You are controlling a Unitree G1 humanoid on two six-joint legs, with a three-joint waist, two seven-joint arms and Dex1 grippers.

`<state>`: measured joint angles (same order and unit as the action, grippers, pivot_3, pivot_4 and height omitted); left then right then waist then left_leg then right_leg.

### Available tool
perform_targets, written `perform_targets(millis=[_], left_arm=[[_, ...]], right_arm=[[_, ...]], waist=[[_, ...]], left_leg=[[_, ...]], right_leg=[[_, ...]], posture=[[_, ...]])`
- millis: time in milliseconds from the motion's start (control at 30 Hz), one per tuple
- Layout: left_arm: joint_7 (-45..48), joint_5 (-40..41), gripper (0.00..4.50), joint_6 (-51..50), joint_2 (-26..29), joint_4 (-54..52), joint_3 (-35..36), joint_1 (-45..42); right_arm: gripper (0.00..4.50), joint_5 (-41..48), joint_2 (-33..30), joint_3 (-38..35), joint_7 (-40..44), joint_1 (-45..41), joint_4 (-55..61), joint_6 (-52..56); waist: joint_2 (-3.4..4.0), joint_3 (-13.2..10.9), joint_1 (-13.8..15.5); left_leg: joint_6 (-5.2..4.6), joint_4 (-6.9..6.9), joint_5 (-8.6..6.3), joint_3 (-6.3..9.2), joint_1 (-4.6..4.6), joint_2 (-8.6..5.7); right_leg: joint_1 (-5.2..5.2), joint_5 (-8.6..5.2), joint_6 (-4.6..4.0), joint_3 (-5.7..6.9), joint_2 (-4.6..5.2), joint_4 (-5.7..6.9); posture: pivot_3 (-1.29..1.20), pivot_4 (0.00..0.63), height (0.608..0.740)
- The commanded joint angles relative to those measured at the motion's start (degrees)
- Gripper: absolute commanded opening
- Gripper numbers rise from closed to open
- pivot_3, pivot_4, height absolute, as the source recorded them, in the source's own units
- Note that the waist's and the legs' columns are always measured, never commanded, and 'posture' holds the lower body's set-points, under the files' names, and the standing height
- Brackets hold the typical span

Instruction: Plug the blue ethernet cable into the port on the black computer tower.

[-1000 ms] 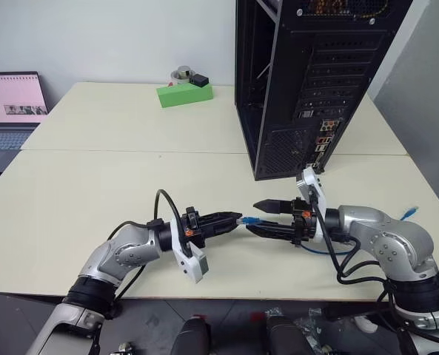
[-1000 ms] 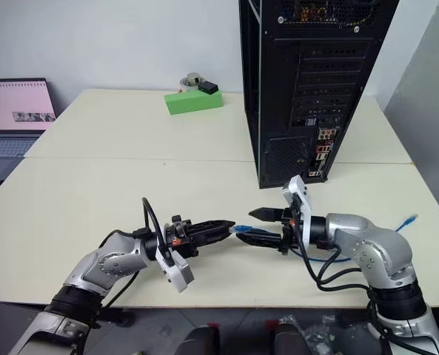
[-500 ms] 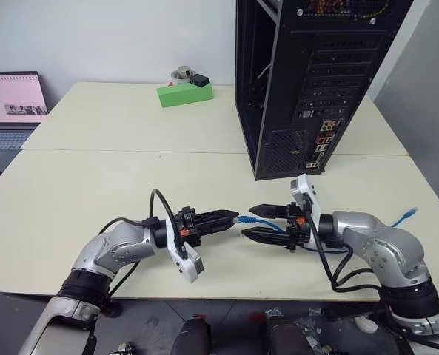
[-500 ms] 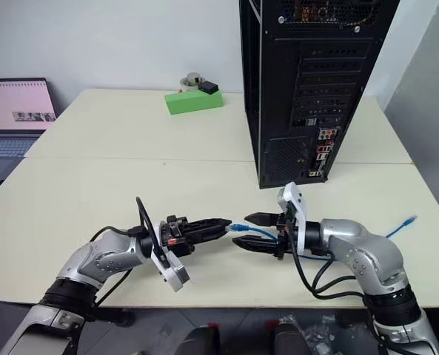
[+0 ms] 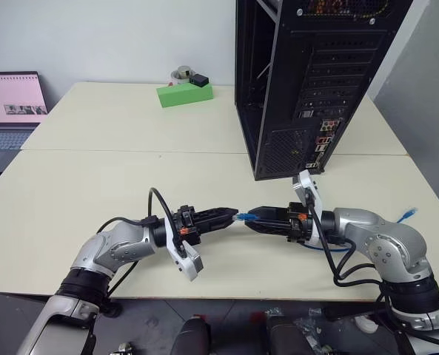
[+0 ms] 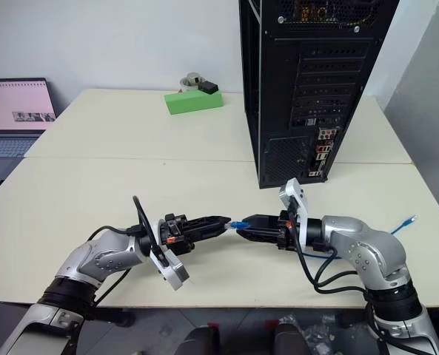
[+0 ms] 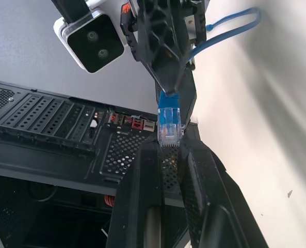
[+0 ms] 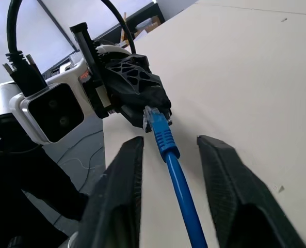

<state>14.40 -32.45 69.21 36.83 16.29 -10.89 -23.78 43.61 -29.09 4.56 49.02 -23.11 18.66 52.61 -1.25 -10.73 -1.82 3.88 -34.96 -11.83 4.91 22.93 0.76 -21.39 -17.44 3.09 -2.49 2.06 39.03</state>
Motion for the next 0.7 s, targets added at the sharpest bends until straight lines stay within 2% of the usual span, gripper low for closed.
perform_targets(millis=[33,133,467,533,600,667,700], left_arm=[[-0.86,0.28,0.18,0.31,0.62,-1.78,0.21,0.17],[-0.90,0.28,0.18,0.32,0.65,-1.80,0.15,0.23],[-0.89,0.17,0.18,0.67,0.74,-1.90,-0.11,1.01],[1.11,2.11,0.18,-0.92,1.27,-1.22,-1.63,1.17],[2.63,3.99,0.88,-2.38,1.64,-0.50,-2.68,1.62],[3.95,6.21,1.14,-3.69,1.97,0.32,-3.74,2.05],[4.57,7.39,1.46,-4.88,2.04,0.60,-3.99,2.34]], right_arm=[[0.63,1.55,-0.48,-1.20,0.69,-1.08,0.61,0.21],[0.04,1.69,-0.59,-1.28,0.90,-1.23,0.49,0.48],[0.00,1.95,-1.24,-0.98,2.43,-2.44,-0.26,2.10],[0.00,1.81,-1.38,-0.89,2.66,-2.53,-0.31,2.17],[0.00,1.76,-1.44,-0.95,2.74,-2.57,-0.33,2.26],[0.00,1.65,-1.64,-1.07,2.73,-2.49,-0.24,2.19],[0.00,1.42,-1.91,-1.17,2.67,-2.29,-0.08,1.98]], waist=[[0.00,0.00,0.00],[0.00,0.00,0.00],[0.00,0.00,0.00],[0.00,0.00,0.00],[0.00,0.00,0.01],[0.00,0.00,-0.05],[0.00,0.00,-0.05]], left_leg=[[0.00,0.00,0.00,0.00,0.00,0.00],[0.00,0.00,0.00,0.00,0.00,0.00],[0.00,0.00,0.00,0.00,0.00,0.00],[0.00,0.00,0.00,0.00,0.00,0.00],[0.00,0.00,0.00,0.00,0.00,0.00],[0.00,0.00,0.00,-0.01,0.00,0.00],[0.00,0.00,0.00,0.00,0.00,0.00]], right_leg=[[0.00,0.00,0.00,0.00,0.00,0.00],[0.00,0.00,0.00,0.00,0.00,0.00],[0.00,0.00,0.00,0.00,0.00,0.00],[0.00,0.00,0.00,0.00,0.00,0.00],[0.00,0.00,0.00,0.00,0.00,0.00],[0.00,0.00,0.00,0.00,0.00,0.00],[0.00,0.00,0.00,0.00,0.00,0.01]], posture=[[0.00,0.150,0.740],[0.00,0.150,0.740],[0.00,0.150,0.740],[0.00,0.150,0.740],[0.00,0.150,0.740],[0.00,0.150,0.740],[0.00,0.150,0.740]])
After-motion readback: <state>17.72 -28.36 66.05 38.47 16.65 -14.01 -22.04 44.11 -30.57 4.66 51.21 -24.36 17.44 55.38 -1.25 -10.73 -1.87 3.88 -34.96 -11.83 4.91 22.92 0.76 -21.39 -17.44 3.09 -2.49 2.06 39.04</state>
